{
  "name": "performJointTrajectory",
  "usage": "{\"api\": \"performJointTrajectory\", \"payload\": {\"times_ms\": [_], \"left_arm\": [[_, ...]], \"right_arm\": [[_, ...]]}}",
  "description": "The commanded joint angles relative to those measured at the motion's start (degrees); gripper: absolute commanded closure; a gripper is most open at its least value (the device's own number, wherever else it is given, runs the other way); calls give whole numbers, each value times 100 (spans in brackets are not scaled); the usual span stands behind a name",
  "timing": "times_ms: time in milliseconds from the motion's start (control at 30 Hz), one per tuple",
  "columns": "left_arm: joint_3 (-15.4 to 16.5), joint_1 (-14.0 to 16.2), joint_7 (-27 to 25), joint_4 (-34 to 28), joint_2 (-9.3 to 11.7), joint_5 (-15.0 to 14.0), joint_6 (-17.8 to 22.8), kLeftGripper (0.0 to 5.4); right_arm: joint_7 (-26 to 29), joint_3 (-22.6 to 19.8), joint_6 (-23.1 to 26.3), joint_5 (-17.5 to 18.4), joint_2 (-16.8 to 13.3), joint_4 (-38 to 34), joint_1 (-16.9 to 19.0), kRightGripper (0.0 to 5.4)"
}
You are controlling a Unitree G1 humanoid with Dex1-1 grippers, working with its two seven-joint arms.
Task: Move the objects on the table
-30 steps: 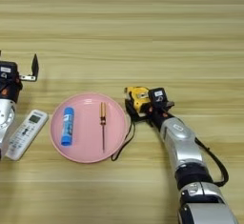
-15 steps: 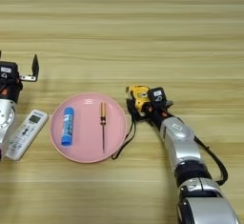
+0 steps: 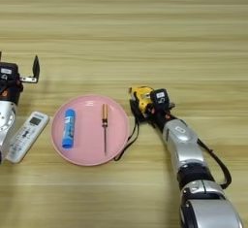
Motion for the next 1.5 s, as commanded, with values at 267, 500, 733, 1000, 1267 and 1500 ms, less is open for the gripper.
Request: {"api": "performJointTrajectory", "payload": {"times_ms": [267,500,733,1000,1267,1500], "left_arm": [[-31,-96,22,25,13,45,31,0],[-30,-102,24,40,18,47,31,0],[-28,-87,29,27,22,47,19,0],[-34,-100,30,42,18,51,26,0],[-39,-110,45,51,7,56,34,0],[-45,-112,44,46,0,56,40,0]], "right_arm": [[115,-25,-614,77,50,-973,271,119],[120,38,-546,74,102,-1342,136,119],[519,392,-366,118,170,-2316,440,119],[1168,947,-368,159,84,-3293,988,119],[1472,1400,-445,-122,-55,-3139,1170,119],[1457,1596,-504,-382,-80,-2994,1178,119]]}}
